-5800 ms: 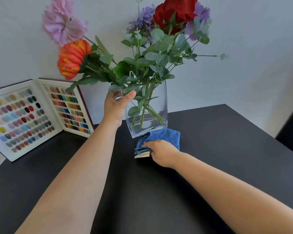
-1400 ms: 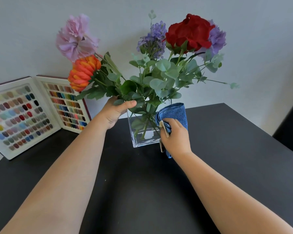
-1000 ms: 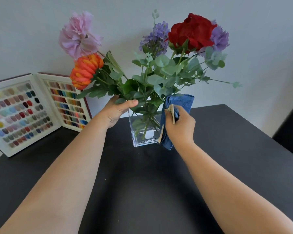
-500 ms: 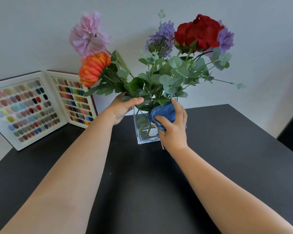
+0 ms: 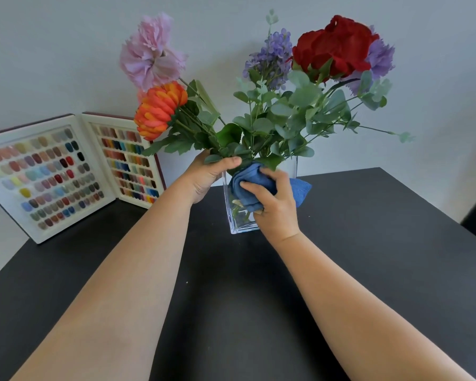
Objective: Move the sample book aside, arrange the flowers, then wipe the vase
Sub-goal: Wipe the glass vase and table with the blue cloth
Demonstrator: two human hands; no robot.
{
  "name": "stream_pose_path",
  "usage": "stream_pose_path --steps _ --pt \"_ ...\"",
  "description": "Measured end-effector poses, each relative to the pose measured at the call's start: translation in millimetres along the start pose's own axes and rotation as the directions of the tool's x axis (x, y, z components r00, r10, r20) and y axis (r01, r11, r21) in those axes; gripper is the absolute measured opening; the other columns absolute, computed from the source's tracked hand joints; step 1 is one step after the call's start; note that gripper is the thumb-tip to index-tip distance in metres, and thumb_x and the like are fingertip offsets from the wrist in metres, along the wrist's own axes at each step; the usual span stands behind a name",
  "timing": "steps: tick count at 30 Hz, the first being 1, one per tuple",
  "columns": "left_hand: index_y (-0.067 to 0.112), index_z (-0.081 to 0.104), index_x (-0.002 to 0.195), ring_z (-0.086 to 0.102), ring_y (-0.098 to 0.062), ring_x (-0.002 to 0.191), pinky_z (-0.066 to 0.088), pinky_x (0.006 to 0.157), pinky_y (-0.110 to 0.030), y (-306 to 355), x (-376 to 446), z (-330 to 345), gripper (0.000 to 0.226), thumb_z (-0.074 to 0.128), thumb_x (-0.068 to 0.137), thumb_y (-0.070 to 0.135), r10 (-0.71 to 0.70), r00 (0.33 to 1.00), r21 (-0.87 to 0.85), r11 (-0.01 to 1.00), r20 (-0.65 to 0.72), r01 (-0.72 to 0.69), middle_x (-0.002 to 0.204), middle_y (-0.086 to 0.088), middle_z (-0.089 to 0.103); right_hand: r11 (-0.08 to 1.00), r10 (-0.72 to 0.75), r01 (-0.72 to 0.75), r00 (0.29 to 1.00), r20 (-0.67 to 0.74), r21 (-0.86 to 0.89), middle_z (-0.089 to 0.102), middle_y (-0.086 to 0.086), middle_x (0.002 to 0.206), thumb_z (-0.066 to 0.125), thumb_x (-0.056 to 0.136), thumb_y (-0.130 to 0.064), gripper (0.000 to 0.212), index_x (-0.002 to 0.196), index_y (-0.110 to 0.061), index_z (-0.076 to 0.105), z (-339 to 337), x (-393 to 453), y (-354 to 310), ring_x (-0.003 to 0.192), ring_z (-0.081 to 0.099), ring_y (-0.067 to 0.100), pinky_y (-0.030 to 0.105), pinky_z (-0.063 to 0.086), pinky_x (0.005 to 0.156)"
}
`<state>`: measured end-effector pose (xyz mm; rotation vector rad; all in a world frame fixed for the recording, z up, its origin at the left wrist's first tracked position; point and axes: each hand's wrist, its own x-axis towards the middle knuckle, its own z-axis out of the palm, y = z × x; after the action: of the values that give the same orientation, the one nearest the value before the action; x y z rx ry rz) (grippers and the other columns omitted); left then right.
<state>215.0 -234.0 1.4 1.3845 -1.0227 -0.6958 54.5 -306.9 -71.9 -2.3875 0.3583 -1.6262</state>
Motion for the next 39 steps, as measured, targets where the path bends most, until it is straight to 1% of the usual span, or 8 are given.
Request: stream_pose_path --steps 3,7,11,14,23,28,32,39 --pt "0.046 0.076 0.086 0.068 0.004 0.095 0.044 0.080 -0.023 1.8 -1.1 0.4 0.028 0.081 0.060 0.043 0.001 1.000 0.000 1.000 0.005 -0.001 0.098 0.017 0.076 0.993 -0.113 0.115 0.989 0.093 -0.017 0.044 0.004 0.118 0.082 0.062 0.007 0.039 0.098 -0.008 0.077 6.1 -9.2 -1.3 0.104 0.050 0.033 0.049 0.050 0.082" --pt "0.040 0.076 0.089 0.068 0.005 0.094 0.043 0.079 -0.022 0.4 0.8 -0.5 0.034 0.082 0.056 0.041 -0.014 1.000 -0.018 1.000 0.011 0.014 0.097 0.017 0.076 0.938 -0.262 0.295 0.947 0.184 -0.181 0.071 0.004 0.104 0.090 0.056 -0.008 0.033 0.086 -0.020 0.080 -18.6 -25.6 21.8 0.097 0.046 0.026 0.042 0.047 0.075" --pt "0.031 0.068 0.101 0.067 0.003 0.096 0.042 0.082 -0.025 -2.0 1.6 -1.4 0.053 0.083 0.051 0.045 -0.035 0.999 -0.013 0.999 -0.030 0.034 0.099 0.017 0.075 0.952 -0.239 0.246 0.969 0.055 -0.183 0.071 0.014 0.096 0.083 0.059 0.008 0.034 0.085 -0.013 0.080 -36.0 0.3 29.3 0.091 0.042 0.026 0.045 0.051 0.068" --pt "0.040 0.074 0.093 0.067 0.004 0.096 0.042 0.081 -0.026 0.9 -1.1 0.5 0.035 0.080 0.058 0.045 -0.011 1.000 0.019 1.000 0.004 0.011 0.099 0.018 0.075 0.931 -0.334 0.339 0.941 0.059 -0.136 0.071 0.014 0.098 0.077 0.069 0.000 0.022 0.087 -0.013 0.080 -21.1 16.7 12.0 0.090 0.042 0.025 0.039 0.048 0.072" --pt "0.041 0.075 0.086 0.066 0.005 0.095 0.040 0.083 -0.026 3.9 -2.9 1.7 0.033 0.082 0.054 0.041 -0.027 1.000 -0.027 0.999 -0.005 0.027 0.097 0.018 0.075 0.820 -0.471 0.570 0.722 0.506 -0.051 0.073 0.006 0.104 0.087 0.057 0.000 0.034 0.087 -0.015 0.079 -27.9 -15.1 26.2 0.081 0.065 0.034 0.038 0.050 0.068" --pt "0.051 0.075 0.082 0.066 0.006 0.093 0.040 0.083 -0.028 6.1 -5.3 1.7 0.029 0.080 0.055 0.043 -0.027 1.000 -0.004 1.000 -0.001 0.027 0.093 0.023 0.075 0.904 -0.355 0.402 0.896 0.268 -0.145 0.072 0.010 0.102 0.086 0.058 0.001 0.032 0.086 -0.012 0.079 -36.6 6.3 24.1 0.092 0.043 0.027 0.042 0.048 0.066" --pt "0.050 0.074 0.085 0.066 0.011 0.089 0.040 0.080 -0.026 8.2 -7.8 2.0 0.023 0.079 0.065 0.039 0.002 0.999 0.035 0.999 0.032 -0.003 0.095 0.023 0.075 0.908 -0.387 0.409 0.901 0.196 -0.088 0.072 0.011 0.103 0.086 0.064 -0.002 0.028 0.090 -0.012 0.079 -15.1 18.0 5.4 0.091 0.046 0.027 0.043 0.048 0.067" --pt "0.047 0.076 0.082 0.066 0.008 0.094 0.040 0.085 -0.027 8.8 -8.1 3.2 0.025 0.080 0.058 0.040 -0.026 0.999 0.010 1.000 0.023 0.026 0.095 0.020 0.075 0.863 -0.447 0.497 0.674 0.587 0.087 0.073 0.007 0.103 0.083 0.056 0.007 0.035 0.084 -0.013 0.079 -12.0 -17.4 19.8 0.082 0.062 0.035 0.039 0.052 0.067"
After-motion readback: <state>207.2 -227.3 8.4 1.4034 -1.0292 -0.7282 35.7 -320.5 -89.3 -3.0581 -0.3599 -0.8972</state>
